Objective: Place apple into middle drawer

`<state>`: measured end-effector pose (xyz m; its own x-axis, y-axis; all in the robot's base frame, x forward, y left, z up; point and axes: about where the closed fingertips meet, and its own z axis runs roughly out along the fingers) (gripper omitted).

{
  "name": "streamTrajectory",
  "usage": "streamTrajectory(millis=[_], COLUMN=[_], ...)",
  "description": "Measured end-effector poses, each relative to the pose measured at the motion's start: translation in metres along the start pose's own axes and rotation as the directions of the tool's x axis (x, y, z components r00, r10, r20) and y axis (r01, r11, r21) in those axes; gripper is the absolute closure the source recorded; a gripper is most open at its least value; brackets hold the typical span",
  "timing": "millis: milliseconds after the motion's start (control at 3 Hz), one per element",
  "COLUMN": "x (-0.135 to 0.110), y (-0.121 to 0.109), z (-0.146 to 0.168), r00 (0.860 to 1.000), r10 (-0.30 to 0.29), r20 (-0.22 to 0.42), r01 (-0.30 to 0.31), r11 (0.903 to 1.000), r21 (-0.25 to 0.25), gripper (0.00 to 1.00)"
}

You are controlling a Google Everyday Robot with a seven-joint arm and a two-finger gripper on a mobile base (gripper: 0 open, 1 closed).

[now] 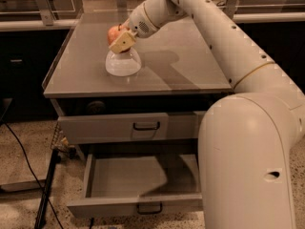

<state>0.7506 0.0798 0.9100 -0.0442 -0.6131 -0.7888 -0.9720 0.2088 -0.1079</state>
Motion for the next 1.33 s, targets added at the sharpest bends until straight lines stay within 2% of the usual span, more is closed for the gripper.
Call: streamTrajectory(millis=[333, 667, 1000, 1333], x=[-0.012, -0.025, -0.034, -0.004], y=[0.005, 0.016, 0.045, 0.09], z=[-0.015, -0.042, -0.087, -0.105], r00=[1.0, 0.998, 0.995, 0.997], r10=[-0.029, -0.068, -0.098, -0.07], r20=[-0.002, -0.01, -0.012, -0.037], r01=[0.029, 0.068, 0.099, 0.072], r11=[0.9994, 0.9968, 0.9919, 0.9951], r21=[0.016, 0.043, 0.081, 0.068], gripper=[1.0, 1.0, 1.0, 1.0])
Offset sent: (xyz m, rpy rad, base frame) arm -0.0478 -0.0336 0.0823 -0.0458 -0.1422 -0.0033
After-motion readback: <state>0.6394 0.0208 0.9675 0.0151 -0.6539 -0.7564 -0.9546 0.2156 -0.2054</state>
